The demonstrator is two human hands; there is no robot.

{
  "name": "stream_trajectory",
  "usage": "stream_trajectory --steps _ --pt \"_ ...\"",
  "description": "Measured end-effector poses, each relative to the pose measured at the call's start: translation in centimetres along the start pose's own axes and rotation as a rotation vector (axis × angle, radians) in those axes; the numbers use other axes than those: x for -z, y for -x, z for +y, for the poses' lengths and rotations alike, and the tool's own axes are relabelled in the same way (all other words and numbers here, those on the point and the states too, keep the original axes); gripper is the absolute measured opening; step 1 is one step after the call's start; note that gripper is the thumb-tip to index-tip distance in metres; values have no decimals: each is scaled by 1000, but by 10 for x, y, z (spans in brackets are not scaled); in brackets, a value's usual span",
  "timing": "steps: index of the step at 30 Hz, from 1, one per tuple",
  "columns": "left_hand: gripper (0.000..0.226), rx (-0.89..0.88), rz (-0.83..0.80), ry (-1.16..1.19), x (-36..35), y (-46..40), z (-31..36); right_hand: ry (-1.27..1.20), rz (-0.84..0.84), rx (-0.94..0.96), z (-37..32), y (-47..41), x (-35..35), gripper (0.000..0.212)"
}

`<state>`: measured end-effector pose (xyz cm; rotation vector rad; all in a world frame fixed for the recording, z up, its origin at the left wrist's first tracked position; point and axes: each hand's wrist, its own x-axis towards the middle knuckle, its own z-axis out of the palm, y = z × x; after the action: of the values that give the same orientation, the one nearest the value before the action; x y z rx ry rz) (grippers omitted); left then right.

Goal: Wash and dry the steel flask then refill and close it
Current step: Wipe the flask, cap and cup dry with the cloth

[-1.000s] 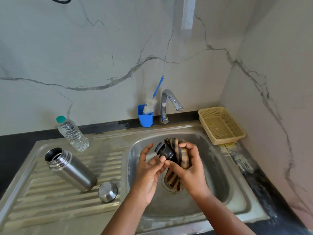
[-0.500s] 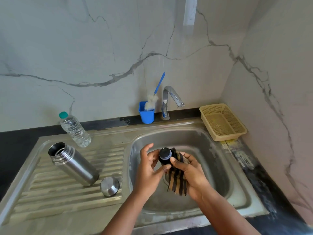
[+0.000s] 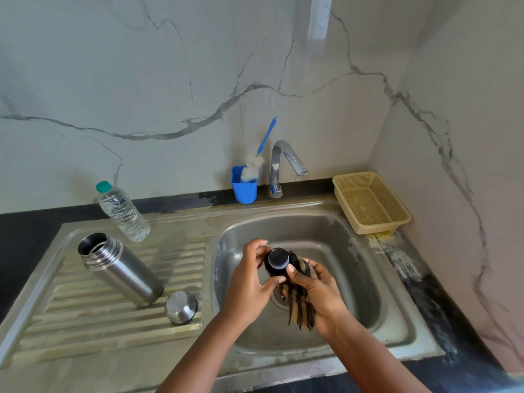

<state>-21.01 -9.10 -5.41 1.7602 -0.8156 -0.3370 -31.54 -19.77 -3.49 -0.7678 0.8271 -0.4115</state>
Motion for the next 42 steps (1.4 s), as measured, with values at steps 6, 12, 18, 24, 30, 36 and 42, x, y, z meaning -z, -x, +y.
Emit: stream_trajectory --steps 6,12,18,24,30,36,42 --pt "73 205 211 205 5 -5 -4 86 216 187 -2 -8 6 26" --pt "67 31 65 -36 22 -12 -6 478 -107 710 -22 -3 14 52" --pt "54 -161 -52 -160 32 -25 5 1215 -486 1463 -40 -5 6 45" --pt "47 -264 -123 -207 41 -29 7 1345 -425 1387 -41 -20 5 42" --pt "44 -341 -163 -302 40 -31 5 1516 -494 1525 -40 -12 1 34" --pt "43 -351 -177 -339 37 -32 3 1541 -426 1550 -39 -16 -2 29" --pt "57 -364 -138 -229 38 -32 8 767 -302 678 -49 -16 -10 39"
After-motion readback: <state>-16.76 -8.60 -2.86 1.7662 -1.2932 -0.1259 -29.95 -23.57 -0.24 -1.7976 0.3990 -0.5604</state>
